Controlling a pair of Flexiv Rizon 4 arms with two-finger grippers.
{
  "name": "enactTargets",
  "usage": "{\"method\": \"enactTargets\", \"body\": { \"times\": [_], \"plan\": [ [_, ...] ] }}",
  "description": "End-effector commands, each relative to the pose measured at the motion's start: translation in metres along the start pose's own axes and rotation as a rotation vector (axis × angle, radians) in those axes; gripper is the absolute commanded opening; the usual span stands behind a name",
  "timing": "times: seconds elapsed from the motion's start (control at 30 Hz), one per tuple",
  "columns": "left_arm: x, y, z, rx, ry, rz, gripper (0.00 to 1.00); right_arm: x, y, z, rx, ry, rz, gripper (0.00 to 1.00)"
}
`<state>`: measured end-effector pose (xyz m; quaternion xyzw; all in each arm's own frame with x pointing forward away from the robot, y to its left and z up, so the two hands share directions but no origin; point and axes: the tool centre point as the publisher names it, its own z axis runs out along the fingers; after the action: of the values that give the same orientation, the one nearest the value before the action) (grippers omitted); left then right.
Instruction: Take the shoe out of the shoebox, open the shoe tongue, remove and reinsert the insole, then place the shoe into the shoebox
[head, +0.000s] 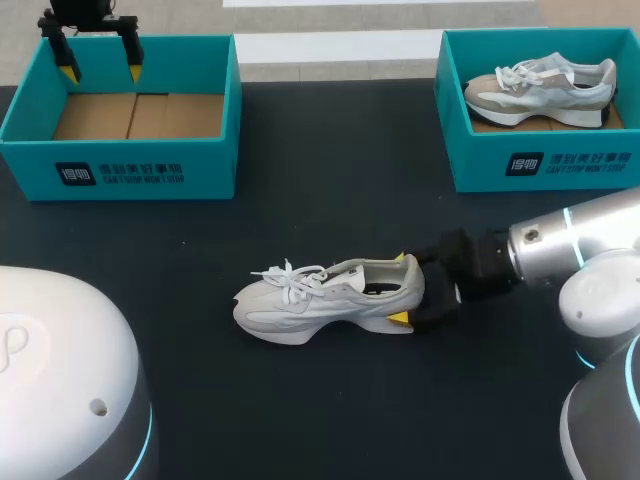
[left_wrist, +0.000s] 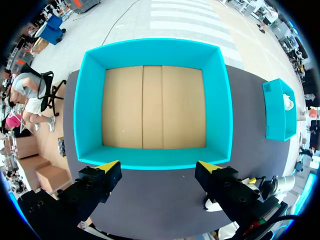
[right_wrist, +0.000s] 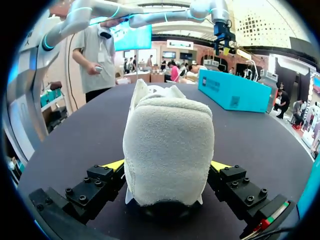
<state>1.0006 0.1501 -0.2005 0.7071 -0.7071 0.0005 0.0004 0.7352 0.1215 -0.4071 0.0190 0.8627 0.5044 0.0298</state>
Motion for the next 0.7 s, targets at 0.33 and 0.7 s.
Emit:
{"method": "enactTargets", "body": {
  "times": [0.33, 0.7],
  "plan": [
    [0.000, 0.000, 0.000, 0.000, -0.001, 0.000, 1.00, -0.001, -0.003, 0.025, -0.026, 0.012, 0.011, 0.40],
    [0.000, 0.000, 0.000, 0.000, -0.001, 0.000, 1.00, 0.001, -0.005, 0.025, -0.022, -0.007, 0.027, 0.00]
  ]
}}
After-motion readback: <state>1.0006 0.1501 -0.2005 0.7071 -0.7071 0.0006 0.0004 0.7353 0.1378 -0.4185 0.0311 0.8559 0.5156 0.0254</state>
